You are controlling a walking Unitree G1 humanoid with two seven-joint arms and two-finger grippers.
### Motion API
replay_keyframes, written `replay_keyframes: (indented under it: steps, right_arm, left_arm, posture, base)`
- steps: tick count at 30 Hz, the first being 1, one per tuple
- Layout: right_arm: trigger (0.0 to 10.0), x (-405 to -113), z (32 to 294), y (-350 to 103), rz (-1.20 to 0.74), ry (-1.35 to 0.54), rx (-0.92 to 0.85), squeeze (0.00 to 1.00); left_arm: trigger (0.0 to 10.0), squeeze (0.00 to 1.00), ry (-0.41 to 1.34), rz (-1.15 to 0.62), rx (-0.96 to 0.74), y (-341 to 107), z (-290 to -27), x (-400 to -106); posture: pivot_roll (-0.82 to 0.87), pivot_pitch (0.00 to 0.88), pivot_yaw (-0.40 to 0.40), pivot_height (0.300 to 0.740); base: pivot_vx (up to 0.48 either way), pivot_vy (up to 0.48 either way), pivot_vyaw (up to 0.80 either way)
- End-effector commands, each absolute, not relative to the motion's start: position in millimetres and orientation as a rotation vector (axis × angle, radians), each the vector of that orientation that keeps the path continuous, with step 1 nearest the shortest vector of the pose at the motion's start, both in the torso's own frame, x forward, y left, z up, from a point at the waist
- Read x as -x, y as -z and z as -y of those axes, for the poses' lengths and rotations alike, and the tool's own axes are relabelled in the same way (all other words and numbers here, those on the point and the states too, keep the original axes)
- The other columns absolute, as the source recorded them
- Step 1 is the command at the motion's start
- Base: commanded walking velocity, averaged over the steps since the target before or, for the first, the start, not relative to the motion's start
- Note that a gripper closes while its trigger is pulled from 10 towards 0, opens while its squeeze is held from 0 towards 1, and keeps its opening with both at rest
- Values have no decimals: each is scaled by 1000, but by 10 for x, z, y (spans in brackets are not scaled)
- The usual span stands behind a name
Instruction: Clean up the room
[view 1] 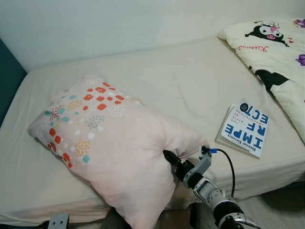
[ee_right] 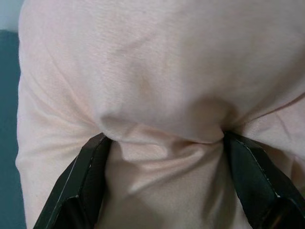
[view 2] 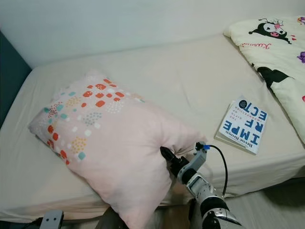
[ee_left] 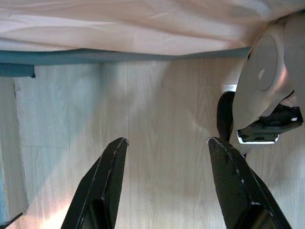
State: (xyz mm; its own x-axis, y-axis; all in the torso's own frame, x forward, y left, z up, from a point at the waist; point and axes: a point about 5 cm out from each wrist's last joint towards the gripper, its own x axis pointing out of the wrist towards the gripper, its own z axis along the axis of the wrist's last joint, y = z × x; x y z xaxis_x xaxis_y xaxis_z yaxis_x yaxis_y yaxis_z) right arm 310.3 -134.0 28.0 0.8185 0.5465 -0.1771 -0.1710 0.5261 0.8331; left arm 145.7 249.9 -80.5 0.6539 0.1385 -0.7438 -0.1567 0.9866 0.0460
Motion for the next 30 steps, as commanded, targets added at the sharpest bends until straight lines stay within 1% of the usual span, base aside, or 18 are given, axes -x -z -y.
replay_keyframes:
  steps: [1, 2, 3, 4, 6, 7, 8, 13, 18, 21, 23, 27, 28, 29, 30]
  right_arm:
    - [10000, -2967, 1142, -174, -546, -553, -927, 0]
    - [10000, -2967, 1142, -174, -546, -553, -927, 0]
    - [10000, -2912, 1071, -149, -587, -635, -878, 0]
    - [3373, -2886, 1032, -136, -611, -670, -865, 0]
    - [3373, -2875, 1013, -128, -624, -683, -859, 0]
    - [0, -2894, 1008, -140, -628, -674, -858, 0]
    - [0, -2894, 1008, -140, -628, -674, -858, 0]
    - [0, -3092, 1051, -315, -570, -615, -849, 0]
    - [0, -3082, 1067, -303, -599, -636, -770, 0]
    - [0, -3055, 1053, -278, -600, -649, -720, 0]
    - [0, -3075, 1071, -322, -545, -667, -693, 0]
    - [0, -3090, 1077, -342, -529, -669, -689, 0]
    - [0, -3199, 1135, -482, -451, -652, -665, 0]
    - [0, -3274, 1180, -592, -391, -638, -647, 0]
    - [0, -3274, 1180, -592, -391, -638, -647, 0]
  left_arm:
    - [10000, 0, -180, -871, -6, 808, -2618, -1360]
    - [10000, 0, -180, -871, -6, 808, -2618, -1360]
    - [10000, 0, -178, -871, -6, 807, -2615, -1365]
    - [10000, 0, -177, -868, -5, 804, -2610, -1378]
    - [10000, 0, -176, -865, -4, 802, -2605, -1389]
    - [10000, 0, -176, -860, -2, 796, -2601, -1409]
    - [10000, 0, -176, -860, -2, 796, -2601, -1409]
    - [10000, 0, -178, -844, 10, 780, -2562, -1493]
    - [10000, 0, -178, -833, 25, 773, -2509, -1556]
    - [10000, 0, -194, -809, 40, 742, -2494, -1643]
    - [10000, 0, -212, -777, 57, 696, -2493, -1747]
    - [10000, 0, -215, -769, 62, 684, -2491, -1774]
    - [10000, 0, -255, -753, 88, 651, -2529, -1827]
    - [10000, 0, -284, -741, 108, 627, -2556, -1866]
    - [10000, 0, -284, -741, 108, 627, -2556, -1866]
  posture:
    - [24, 230, 91, 590]
    - [24, 230, 91, 590]
    - [25, 226, 89, 590]
    - [25, 222, 84, 590]
    - [25, 221, 83, 590]
    - [23, 214, 81, 590]
    - [23, 214, 81, 590]
    - [9, 194, 76, 590]
    - [1, 173, 66, 590]
    - [-8, 152, 58, 590]
    - [-11, 141, 55, 590]
    - [-11, 141, 55, 590]
    - [-25, 114, 50, 590]
    - [-25, 114, 50, 590]
    - [-25, 114, 50, 590]
  base:
    - [0, 0, 0]
    - [0, 0, 0]
    - [0, 0, 0]
    - [0, 0, 0]
    - [0, 0, 0]
    - [0, 0, 0]
    - [0, 0, 0]
    - [0, 0, 0]
    - [0, 0, 0]
    - [0, 0, 0]
    - [0, 0, 0]
    - [0, 0, 0]
    - [0, 0, 0]
    - [0, 0, 0]
    - [0, 0, 0]
